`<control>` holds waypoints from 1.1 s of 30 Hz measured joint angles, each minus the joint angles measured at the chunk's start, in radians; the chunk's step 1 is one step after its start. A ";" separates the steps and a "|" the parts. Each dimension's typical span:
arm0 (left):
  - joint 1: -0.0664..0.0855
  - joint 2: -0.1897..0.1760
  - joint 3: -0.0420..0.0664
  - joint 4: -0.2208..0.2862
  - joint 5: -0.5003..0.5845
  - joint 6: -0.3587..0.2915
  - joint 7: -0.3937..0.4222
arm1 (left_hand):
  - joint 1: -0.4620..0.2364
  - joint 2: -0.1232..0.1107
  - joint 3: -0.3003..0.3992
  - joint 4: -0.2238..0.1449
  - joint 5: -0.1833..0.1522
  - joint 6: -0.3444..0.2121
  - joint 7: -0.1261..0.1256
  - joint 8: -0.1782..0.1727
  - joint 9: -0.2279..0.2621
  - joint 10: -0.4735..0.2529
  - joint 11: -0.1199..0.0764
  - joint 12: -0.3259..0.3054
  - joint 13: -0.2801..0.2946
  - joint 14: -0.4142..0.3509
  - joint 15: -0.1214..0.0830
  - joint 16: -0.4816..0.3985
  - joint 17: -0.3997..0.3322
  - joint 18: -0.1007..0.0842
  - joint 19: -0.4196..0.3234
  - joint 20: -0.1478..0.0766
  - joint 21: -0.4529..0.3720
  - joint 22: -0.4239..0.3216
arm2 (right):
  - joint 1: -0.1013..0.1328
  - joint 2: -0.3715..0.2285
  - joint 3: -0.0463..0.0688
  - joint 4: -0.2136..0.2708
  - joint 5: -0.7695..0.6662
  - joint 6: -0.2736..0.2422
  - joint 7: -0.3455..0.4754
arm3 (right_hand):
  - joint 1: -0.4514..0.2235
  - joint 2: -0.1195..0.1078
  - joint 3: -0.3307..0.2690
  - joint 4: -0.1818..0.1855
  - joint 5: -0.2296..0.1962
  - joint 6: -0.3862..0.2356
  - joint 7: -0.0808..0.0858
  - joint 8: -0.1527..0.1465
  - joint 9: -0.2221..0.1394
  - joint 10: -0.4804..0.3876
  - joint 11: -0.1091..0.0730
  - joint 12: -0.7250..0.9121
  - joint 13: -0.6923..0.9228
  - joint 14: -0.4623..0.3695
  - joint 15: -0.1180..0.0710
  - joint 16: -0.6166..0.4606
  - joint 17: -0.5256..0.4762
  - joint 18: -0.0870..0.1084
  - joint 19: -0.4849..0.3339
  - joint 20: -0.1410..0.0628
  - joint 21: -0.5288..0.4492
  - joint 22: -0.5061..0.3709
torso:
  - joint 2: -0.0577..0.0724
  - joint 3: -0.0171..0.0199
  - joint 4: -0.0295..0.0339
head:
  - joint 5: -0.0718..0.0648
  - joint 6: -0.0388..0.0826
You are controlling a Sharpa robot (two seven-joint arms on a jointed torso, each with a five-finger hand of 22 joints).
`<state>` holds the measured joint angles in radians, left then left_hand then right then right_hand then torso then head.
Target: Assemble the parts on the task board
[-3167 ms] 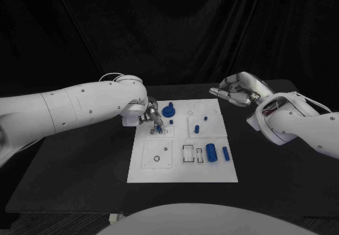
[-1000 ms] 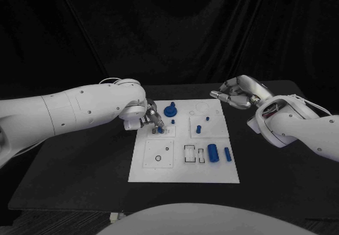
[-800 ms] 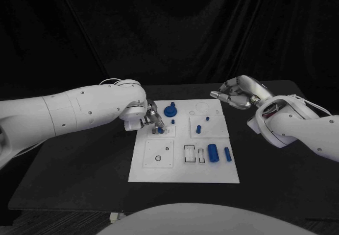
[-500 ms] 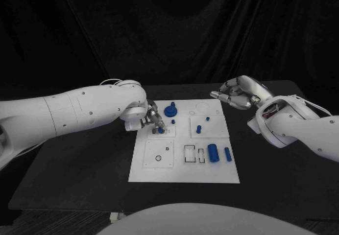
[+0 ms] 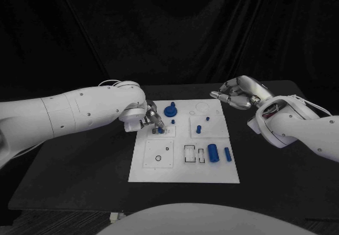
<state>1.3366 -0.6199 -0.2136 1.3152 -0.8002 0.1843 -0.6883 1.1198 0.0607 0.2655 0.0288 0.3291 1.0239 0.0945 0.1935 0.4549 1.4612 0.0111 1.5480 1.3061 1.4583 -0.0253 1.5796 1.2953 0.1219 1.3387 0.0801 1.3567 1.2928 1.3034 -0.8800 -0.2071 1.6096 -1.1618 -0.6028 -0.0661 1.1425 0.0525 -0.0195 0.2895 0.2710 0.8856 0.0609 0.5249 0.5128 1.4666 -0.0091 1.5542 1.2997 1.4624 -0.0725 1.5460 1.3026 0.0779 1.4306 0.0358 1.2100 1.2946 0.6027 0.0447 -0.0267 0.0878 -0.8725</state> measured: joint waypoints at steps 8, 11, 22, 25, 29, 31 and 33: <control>0.000 -0.008 0.000 0.013 -0.002 -0.015 0.003 | -0.012 -0.012 0.000 0.000 0.000 0.007 -0.007 0.000 0.000 0.000 0.000 0.000 0.000 0.000 0.000 0.000 0.000 0.000 0.000 0.000 0.000 0.000 | -0.002 0.001 0.000 -0.002 0.000 0.001 -0.001 | 0.000 0.000 0.000 0.000 0.000 0.000 0.000 0.000 0.000 0.000 0.000 0.000 0.000 0.000 0.000 0.000 0.000 0.000 0.000 0.000 0.000 0.000 | 0.000 0.0001 0.0000 | 0.002 0.000; 0.000 -0.009 0.000 0.014 -0.002 -0.018 0.004 | -0.012 -0.012 0.000 0.000 0.000 0.007 -0.007 0.000 0.000 0.000 0.000 0.000 0.000 0.000 0.000 0.000 0.000 0.000 0.000 0.000 0.000 0.000 | -0.003 0.002 0.000 -0.003 0.000 0.002 -0.001 | 0.000 0.000 0.000 0.000 0.000 0.000 0.000 0.000 0.000 0.000 0.000 0.000 0.000 0.000 0.000 0.000 0.000 0.000 0.000 0.000 0.000 0.000 | 0.000 0.0001 0.0001 | 0.002 0.000; 0.000 -0.013 0.000 0.013 -0.003 -0.024 0.010 | -0.012 -0.012 0.000 0.000 0.000 0.007 -0.007 0.000 0.000 0.000 0.000 0.000 0.000 0.000 0.000 0.000 0.000 0.000 0.000 0.000 0.000 0.000 | -0.009 0.002 0.000 -0.005 0.000 0.004 -0.002 | 0.000 0.000 0.000 0.000 0.000 0.000 0.000 0.000 0.000 0.000 0.000 0.000 0.000 0.000 0.000 0.000 0.000 0.000 0.000 0.000 0.000 0.000 | 0.000 0.0000 0.0003 | 0.002 0.000; 0.000 -0.013 0.000 0.011 -0.003 -0.024 0.011 | -0.012 -0.012 0.000 0.000 0.000 0.007 -0.007 0.000 0.000 0.000 0.000 0.000 0.000 0.000 0.000 0.000 0.000 0.000 0.000 0.000 0.000 0.000 | -0.010 0.003 0.000 -0.006 0.000 0.004 -0.002 | 0.009 -0.009 0.000 0.000 0.000 0.000 0.000 0.000 0.000 0.000 0.000 0.000 0.000 0.000 0.000 0.000 0.000 0.000 0.000 0.000 0.000 0.000 | 0.000 0.0000 0.0003 | 0.004 0.000; 0.000 -0.010 0.000 0.006 -0.003 -0.024 0.015 | -0.012 -0.012 0.000 0.000 0.000 0.007 -0.007 0.000 0.000 0.000 0.000 0.000 0.000 0.000 0.000 0.000 0.000 0.000 0.000 0.000 0.000 0.000 | -0.011 0.003 0.000 -0.006 0.000 0.005 -0.002 | 0.014 -0.014 0.000 0.000 0.000 0.000 0.000 0.000 0.000 0.000 0.000 0.000 0.000 0.000 0.000 0.000 0.000 0.000 0.000 0.000 0.000 0.000 | 0.000 0.0000 0.0002 | 0.005 0.000; 0.000 -0.008 0.000 0.003 -0.003 -0.024 0.017 | -0.012 -0.012 0.000 0.000 0.000 0.007 -0.007 0.000 0.000 0.000 0.000 0.000 0.000 0.000 0.000 0.000 0.000 0.000 0.000 0.000 0.000 0.000 | -0.012 0.002 0.000 -0.006 0.000 0.005 -0.002 | 0.014 -0.014 0.000 0.000 0.000 0.000 0.000 0.000 0.000 0.000 0.000 0.000 0.000 0.000 0.000 0.000 0.000 0.000 0.000 0.000 0.000 0.000 | 0.000 -0.0001 0.0002 | 0.005 0.000; 0.000 -0.007 0.000 0.001 -0.003 -0.024 0.019 | -0.012 -0.012 0.000 0.000 0.000 0.007 -0.007 0.000 0.000 0.000 0.000 0.000 0.000 0.000 0.000 0.000 0.000 0.000 0.000 0.000 0.000 0.000 | -0.012 0.002 0.000 -0.006 0.000 0.005 -0.002 | 0.014 -0.014 0.000 0.000 0.000 0.000 0.000 0.000 0.000 0.000 0.000 0.000 0.000 0.000 0.000 0.000 0.000 0.000 0.000 0.000 0.000 0.000 | 0.000 -0.0002 0.0002 | 0.004 0.000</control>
<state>1.3365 -0.6265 -0.2136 1.3163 -0.8036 0.1600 -0.6691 1.1081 0.0490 0.2656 0.0289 0.3292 1.0311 0.0873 0.1935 0.4549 1.4611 0.0110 1.5480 1.3061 1.4582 -0.0253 1.5797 1.2953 0.1219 1.3386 0.0801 1.3567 1.2928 1.2916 -0.8784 -0.2071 1.6039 -1.1619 -0.5978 -0.0682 1.1568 0.0384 -0.0195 0.2895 0.2710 0.8855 0.0610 0.5248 0.5128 1.4666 -0.0090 1.5542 1.2997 1.4624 -0.0724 1.5460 1.3026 0.0779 1.4306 0.0359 1.2100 1.2946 0.6027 0.0445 -0.0266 0.0915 -0.8725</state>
